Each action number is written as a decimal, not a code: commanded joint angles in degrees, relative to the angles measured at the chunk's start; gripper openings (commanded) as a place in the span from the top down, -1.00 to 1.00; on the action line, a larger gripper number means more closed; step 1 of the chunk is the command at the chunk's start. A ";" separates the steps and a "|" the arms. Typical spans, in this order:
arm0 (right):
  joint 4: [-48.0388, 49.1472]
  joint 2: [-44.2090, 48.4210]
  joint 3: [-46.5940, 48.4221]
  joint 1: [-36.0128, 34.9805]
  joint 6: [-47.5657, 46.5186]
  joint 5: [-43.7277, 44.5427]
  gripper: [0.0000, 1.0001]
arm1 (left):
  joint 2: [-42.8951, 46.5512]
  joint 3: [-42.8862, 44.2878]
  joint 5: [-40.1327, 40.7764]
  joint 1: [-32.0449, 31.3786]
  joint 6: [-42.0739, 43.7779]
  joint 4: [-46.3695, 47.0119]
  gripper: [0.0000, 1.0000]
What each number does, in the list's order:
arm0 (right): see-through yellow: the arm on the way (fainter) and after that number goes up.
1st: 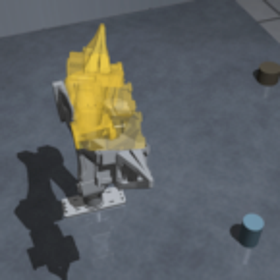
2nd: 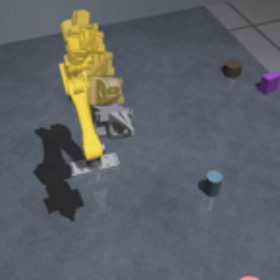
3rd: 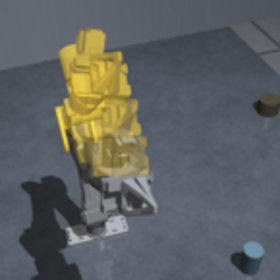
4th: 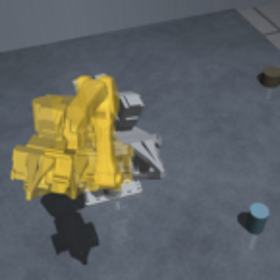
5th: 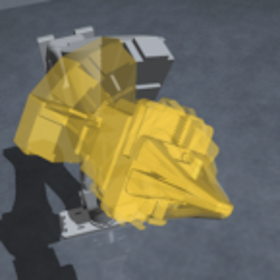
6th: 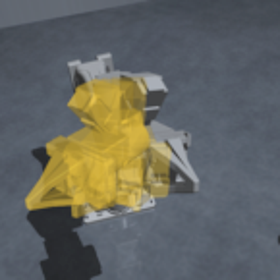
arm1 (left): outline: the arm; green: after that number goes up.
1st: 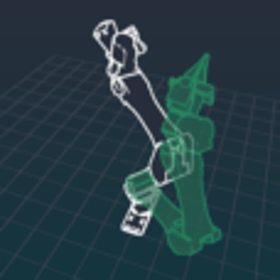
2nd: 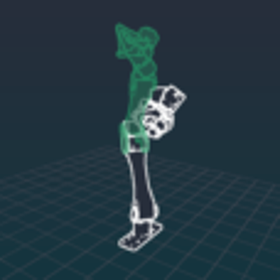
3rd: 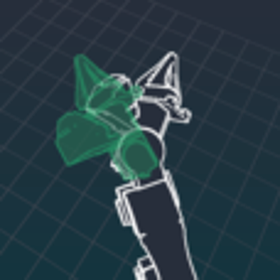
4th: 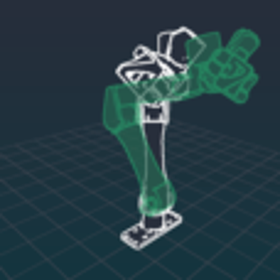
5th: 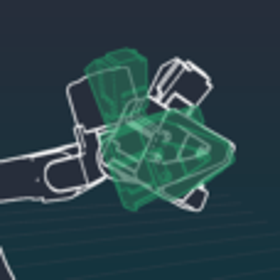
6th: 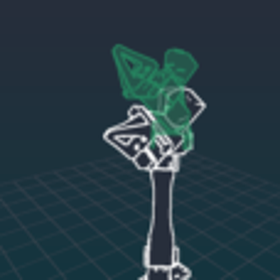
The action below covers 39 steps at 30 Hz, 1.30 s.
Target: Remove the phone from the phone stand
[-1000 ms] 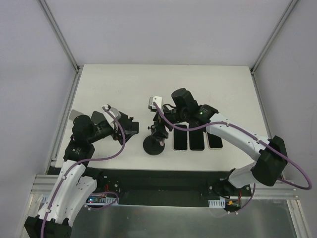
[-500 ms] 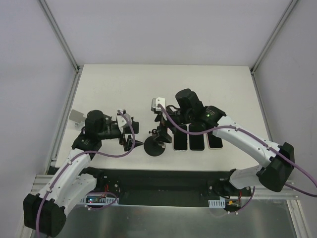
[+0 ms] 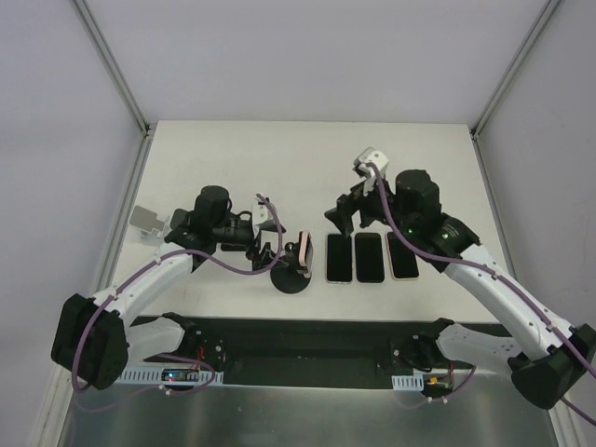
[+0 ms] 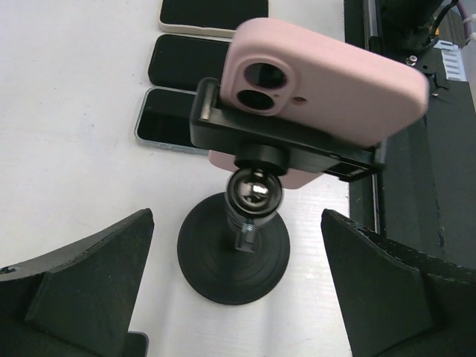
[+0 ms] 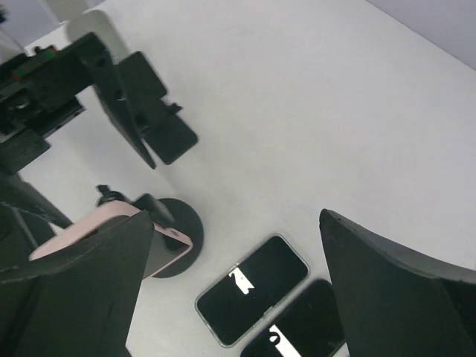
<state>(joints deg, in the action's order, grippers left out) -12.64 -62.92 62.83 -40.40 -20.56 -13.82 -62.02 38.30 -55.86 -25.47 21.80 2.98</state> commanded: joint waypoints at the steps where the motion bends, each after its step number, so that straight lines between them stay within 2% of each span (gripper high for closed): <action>1: 7.01 6.56 -6.30 4.98 12.45 9.33 -0.92 | -5.56 4.32 -5.49 -0.28 2.98 3.61 -0.86; 11: 6.41 12.12 -12.64 8.14 15.54 18.04 -0.92 | -12.68 5.99 -7.78 -2.29 3.51 3.61 -0.57; 18: 5.97 10.10 -11.33 9.55 14.67 15.85 -0.92 | -15.32 6.78 -5.67 -4.85 3.60 3.61 -0.33; 23: 5.61 8.95 -10.18 9.64 14.58 14.36 -0.92 | -14.45 5.56 -2.34 -6.16 3.77 3.61 -0.01; 25: 4.83 8.51 -9.74 9.64 14.49 14.18 -0.92 | -13.57 4.77 1.35 -7.04 3.08 3.96 0.16; 26: 4.47 8.34 -9.05 9.64 14.41 13.83 -0.92 | -13.31 4.41 3.02 -7.31 2.46 4.39 0.35; 28: 2.46 7.81 -7.90 9.55 13.97 12.24 -0.92 | -11.99 2.67 7.50 -7.66 -0.96 7.29 0.56; 29: 1.58 7.46 -7.29 9.55 13.88 11.63 -0.92 | -10.77 1.87 9.43 -7.75 -2.63 9.13 0.89; 30: -0.26 6.76 -5.80 9.55 13.88 11.45 -0.92 | -10.06 0.73 11.54 -7.84 -6.30 13.06 1.00; 34: -3.17 5.00 -3.07 8.59 13.26 10.31 -0.92 | -7.42 -3.76 22.85 -9.15 -13.18 18.45 1.00; 39: -5.02 2.19 0.01 2.36 10.28 13.47 -0.92 | -5.48 -4.82 37.63 -12.84 -18.27 18.99 1.00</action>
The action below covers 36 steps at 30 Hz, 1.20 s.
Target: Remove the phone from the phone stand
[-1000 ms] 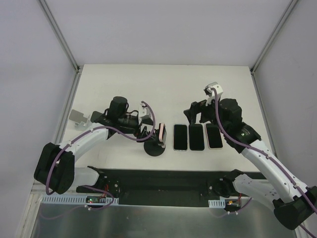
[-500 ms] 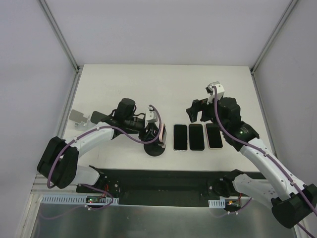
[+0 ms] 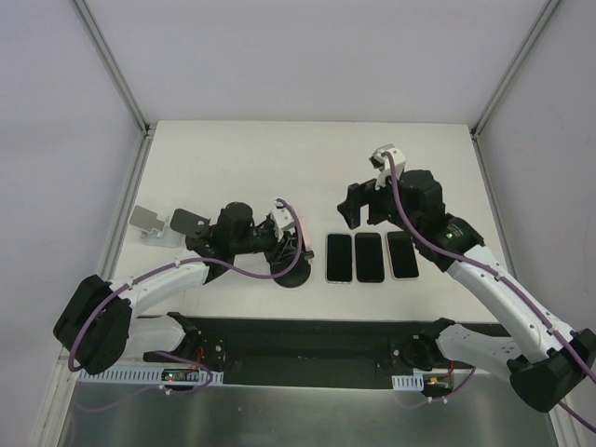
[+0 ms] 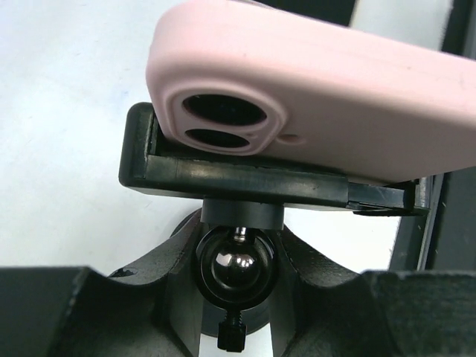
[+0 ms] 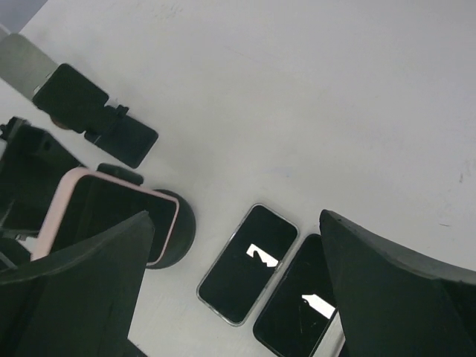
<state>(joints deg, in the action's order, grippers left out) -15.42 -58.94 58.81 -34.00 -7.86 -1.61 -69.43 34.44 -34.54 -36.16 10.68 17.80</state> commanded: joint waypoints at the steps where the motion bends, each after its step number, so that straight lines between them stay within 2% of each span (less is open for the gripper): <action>1: -2.33 -2.40 5.08 -4.84 -2.60 1.25 -0.92 | 2.02 -0.69 17.83 -2.42 -7.94 4.17 1.00; 8: 0.56 -4.08 5.27 -11.52 -2.69 5.21 -0.98 | 1.23 0.37 27.86 -4.97 -15.24 4.52 1.00; 14: 4.87 -5.40 3.77 -15.82 -4.18 5.99 -0.82 | 0.61 0.46 29.45 -6.90 -16.30 5.31 1.00; 22: 11.02 -8.38 1.31 -19.08 -6.03 8.29 -0.50 | 0.43 0.63 29.36 -7.43 -16.04 5.75 1.00; 28: 12.87 -11.46 0.00 -20.93 -6.29 9.95 -0.36 | 0.70 0.54 28.92 -7.52 -16.30 5.75 1.00; 36: 21.30 -13.83 -2.99 -21.90 -8.40 17.68 0.03 | 0.70 0.28 27.43 -7.70 -16.30 5.75 1.00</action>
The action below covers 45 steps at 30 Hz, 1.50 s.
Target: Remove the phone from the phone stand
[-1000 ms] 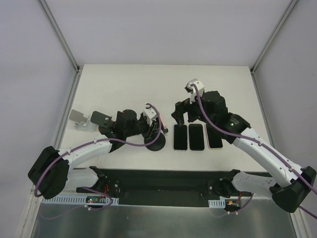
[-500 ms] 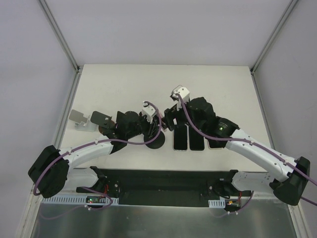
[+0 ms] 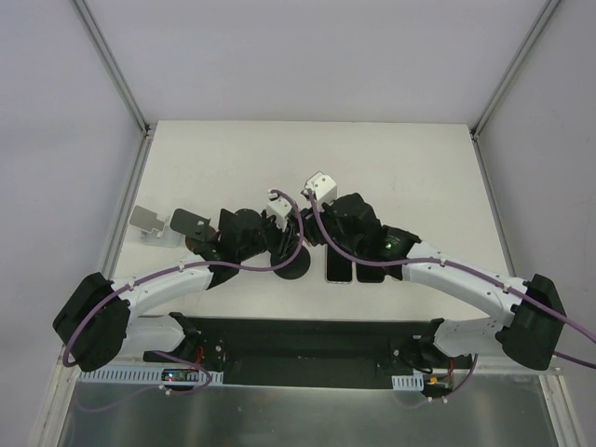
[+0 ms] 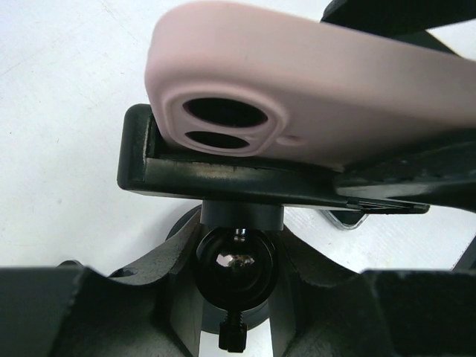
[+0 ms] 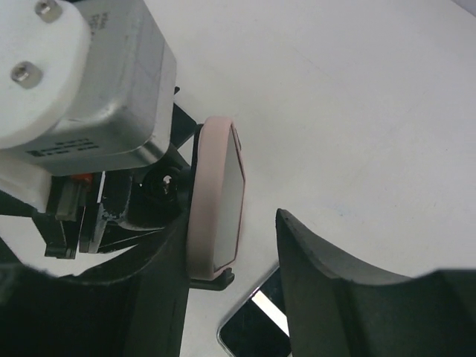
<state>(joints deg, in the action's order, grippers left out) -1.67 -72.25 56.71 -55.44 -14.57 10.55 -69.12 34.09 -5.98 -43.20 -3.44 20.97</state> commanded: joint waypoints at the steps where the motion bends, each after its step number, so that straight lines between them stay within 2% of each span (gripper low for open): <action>1: 8.60 -0.87 -1.25 -0.55 -1.69 6.15 0.07 | 0.39 0.63 -1.49 -0.66 -2.36 2.67 1.00; 2: 9.31 -0.96 -1.77 -0.55 -1.69 6.85 0.17 | 0.48 0.54 -1.49 -0.66 -2.36 2.76 1.00; 6: 11.08 -1.49 -1.78 -0.46 -1.95 7.74 0.34 | 0.57 0.28 -2.19 -0.66 -2.27 3.02 1.00; 9: 11.43 -2.98 -1.25 -0.55 -2.39 7.30 0.32 | 0.48 0.28 -3.16 -0.66 -2.09 3.29 1.00; 11: 11.87 -3.77 -1.07 -0.46 -2.83 6.95 0.19 | 0.48 0.28 -4.04 -0.66 -1.92 3.64 1.00; 14: 11.78 -4.92 -0.55 -0.46 -3.45 7.12 0.11 | 0.39 0.19 -4.39 -0.66 -1.83 4.08 1.00; 16: 11.78 -5.27 -0.46 -0.46 -3.98 7.47 0.11 | 0.31 0.19 -4.39 -0.66 -1.92 4.08 1.00; 19: 11.34 -5.19 -0.63 -0.55 -4.59 7.73 0.31 | 0.39 0.19 -3.96 -0.66 -2.27 4.08 1.00; 22: 9.59 -4.31 -0.72 -0.55 -4.77 7.65 0.69 | 0.48 -0.25 -1.68 -0.66 -3.14 4.08 1.00; 23: 8.97 -4.04 -0.90 -0.55 -4.77 7.65 0.97 | 0.57 -0.42 -0.62 -0.66 -3.58 4.08 1.00; 32: -2.53 2.90 -1.07 -1.25 -5.82 8.26 0.98 | 1.97 -0.95 20.12 0.57 -12.54 -3.65 1.00; 37: -7.37 4.83 -2.21 -1.34 -5.91 14.67 0.98 | 2.06 -1.04 21.44 3.64 -17.20 -7.34 1.00; 40: -7.38 5.28 -2.04 -1.34 -5.56 18.45 0.98 | 2.41 -0.86 22.59 3.82 -16.69 -8.58 1.00; 45: -8.17 3.35 -0.20 -1.42 -1.79 25.38 0.98 | 3.73 -1.56 19.70 3.47 -15.28 -6.75 1.00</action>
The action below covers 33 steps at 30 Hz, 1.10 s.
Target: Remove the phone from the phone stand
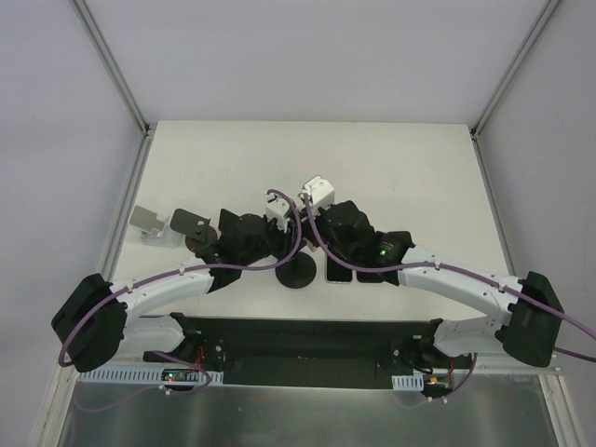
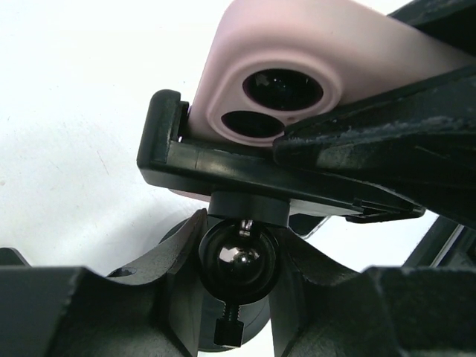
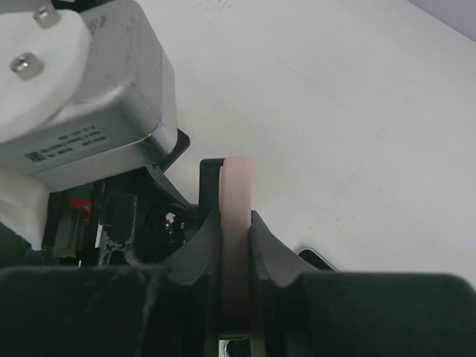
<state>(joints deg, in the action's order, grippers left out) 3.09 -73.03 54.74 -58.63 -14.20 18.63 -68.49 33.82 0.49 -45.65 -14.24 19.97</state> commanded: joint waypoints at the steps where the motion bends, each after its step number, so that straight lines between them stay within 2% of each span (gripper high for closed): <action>1: -13.63 3.69 2.12 1.77 -0.59 18.36 0.98 | 3.45 -1.65 12.87 5.83 -4.05 -5.21 1.00; 6: -15.57 1.06 4.67 1.85 4.17 24.86 0.98 | 5.55 -3.32 12.69 4.69 -4.04 -4.23 1.00; 11: -17.50 -0.53 7.04 1.85 8.04 26.72 0.97 | 6.96 -4.55 13.13 4.34 -4.74 -4.06 1.00; 19: -18.65 -0.88 7.75 1.85 9.27 30.32 0.98 | 8.72 -5.87 13.31 4.34 -4.22 -4.06 1.00; 33: -7.93 -6.32 14.34 4.05 9.36 26.72 0.98 | 5.65 -5.70 -4.69 1.36 4.83 4.82 1.00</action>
<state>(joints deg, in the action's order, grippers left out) -3.46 -79.53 63.42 -60.07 2.72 30.76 -62.76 28.29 -2.44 -45.21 -14.15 24.73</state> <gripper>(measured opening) 0.152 0.310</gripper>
